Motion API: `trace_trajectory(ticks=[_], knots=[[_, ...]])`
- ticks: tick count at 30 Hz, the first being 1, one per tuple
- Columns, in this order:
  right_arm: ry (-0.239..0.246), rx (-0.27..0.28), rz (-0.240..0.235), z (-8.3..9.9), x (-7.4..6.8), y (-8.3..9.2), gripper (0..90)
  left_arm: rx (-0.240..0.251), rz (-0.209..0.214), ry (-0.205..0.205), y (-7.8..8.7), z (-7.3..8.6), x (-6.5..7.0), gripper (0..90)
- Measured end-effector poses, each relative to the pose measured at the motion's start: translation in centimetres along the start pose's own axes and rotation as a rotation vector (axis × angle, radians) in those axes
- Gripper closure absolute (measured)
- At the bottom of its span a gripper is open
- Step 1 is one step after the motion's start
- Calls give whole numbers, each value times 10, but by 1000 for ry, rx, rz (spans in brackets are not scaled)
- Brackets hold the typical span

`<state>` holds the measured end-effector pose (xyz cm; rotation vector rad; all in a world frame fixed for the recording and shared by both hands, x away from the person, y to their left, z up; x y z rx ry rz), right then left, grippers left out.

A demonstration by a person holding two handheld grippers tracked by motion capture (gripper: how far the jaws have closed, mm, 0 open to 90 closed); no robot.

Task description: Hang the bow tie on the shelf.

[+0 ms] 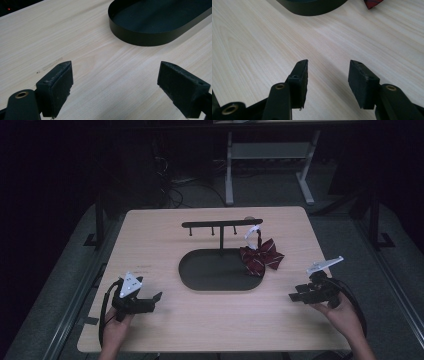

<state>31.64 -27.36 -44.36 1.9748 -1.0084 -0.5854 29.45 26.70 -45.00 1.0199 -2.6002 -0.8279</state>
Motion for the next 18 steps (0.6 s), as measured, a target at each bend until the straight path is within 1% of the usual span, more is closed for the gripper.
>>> trace_trajectory(ticks=[3, 6, 9, 10, 13, 16, 18], knots=[[13, 11, 8, 2, -3, 1, 496, -2, 0, 0, 0, 0, 0, 131], [12, 15, 2, 4, -8, 1, 493, -5, 0, -1, 0, 0, 0, 131], [24, 22, 6, 5, -11, 1, 487, -12, 2, -5, 0, 0, 0, 131], [15, 27, 7, 5, -13, 1, 483, -13, 2, -5, 0, 0, -1, 131], [14, 48, 15, 8, -16, 0, 468, -9, 2, -4, -1, 0, 0, 131], [1, 67, 28, 11, -21, -5, 444, -8, 2, -3, -2, 0, -1, 131], [6, 79, 40, 13, -25, -6, 431, -12, 4, -7, -2, -1, -1, 131]])
Point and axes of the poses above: each handheld gripper's, and its own axes: y roughly backward along the jaws, z roughly out of its underside, x roughly to its right, the point moved 2 cm from there along -y, roughly forward along the jaws, and after that the axes turned 14 degrees about z, right-handed, at the moved point
